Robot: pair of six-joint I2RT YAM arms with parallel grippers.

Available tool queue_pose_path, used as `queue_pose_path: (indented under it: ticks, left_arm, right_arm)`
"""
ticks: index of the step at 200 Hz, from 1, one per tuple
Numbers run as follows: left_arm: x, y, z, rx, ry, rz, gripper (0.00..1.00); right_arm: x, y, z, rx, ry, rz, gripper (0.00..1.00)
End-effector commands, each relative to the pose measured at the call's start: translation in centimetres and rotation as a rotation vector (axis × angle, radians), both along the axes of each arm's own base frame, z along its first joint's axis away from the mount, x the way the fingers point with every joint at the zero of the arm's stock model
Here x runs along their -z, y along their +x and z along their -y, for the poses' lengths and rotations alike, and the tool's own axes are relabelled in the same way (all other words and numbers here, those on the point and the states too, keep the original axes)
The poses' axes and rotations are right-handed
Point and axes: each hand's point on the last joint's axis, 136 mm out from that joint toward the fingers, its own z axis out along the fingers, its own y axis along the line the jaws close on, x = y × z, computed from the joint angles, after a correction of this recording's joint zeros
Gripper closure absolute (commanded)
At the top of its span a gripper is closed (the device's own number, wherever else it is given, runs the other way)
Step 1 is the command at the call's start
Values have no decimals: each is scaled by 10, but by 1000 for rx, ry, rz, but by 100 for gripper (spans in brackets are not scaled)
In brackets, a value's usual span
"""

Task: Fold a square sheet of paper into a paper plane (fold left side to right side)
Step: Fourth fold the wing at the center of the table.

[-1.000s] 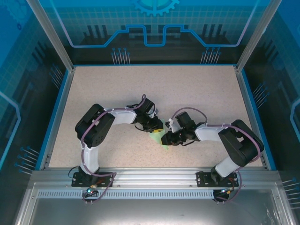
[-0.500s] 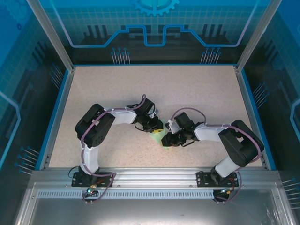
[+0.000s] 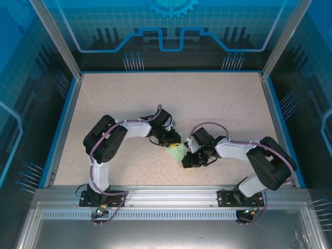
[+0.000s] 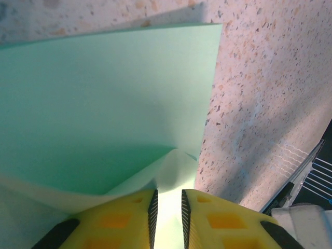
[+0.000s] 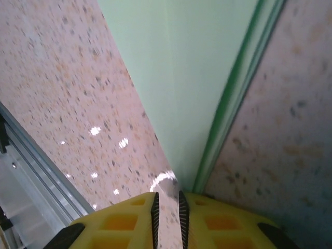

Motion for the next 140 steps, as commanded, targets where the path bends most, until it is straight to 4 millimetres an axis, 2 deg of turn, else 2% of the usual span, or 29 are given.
queue_pose_path:
  ticks: [1, 36, 63, 79, 102, 140]
  left_arm:
    - [30, -14, -21, -6, 116, -56, 77]
    - [29, -14, -20, -6, 111, -53, 77]
    - [27, -13, -20, -7, 108, -49, 77]
    - [26, -13, -20, -7, 105, -47, 77]
    - [27, -14, -20, -8, 104, -50, 77]
    - [25, -14, -20, -2, 105, -46, 77]
  right_arm:
    - [-1, -21, 16, -15, -63, -38, 80]
    - [-41, 5, 9, 9, -16, 107, 77]
    - [-54, 16, -6, 9, 56, 146, 76]
    - [-53, 25, -19, 19, 112, 149, 76]
    - [-43, 36, -31, 30, 127, 134, 76]
    - [-15, 37, -27, 31, 56, 83, 76]
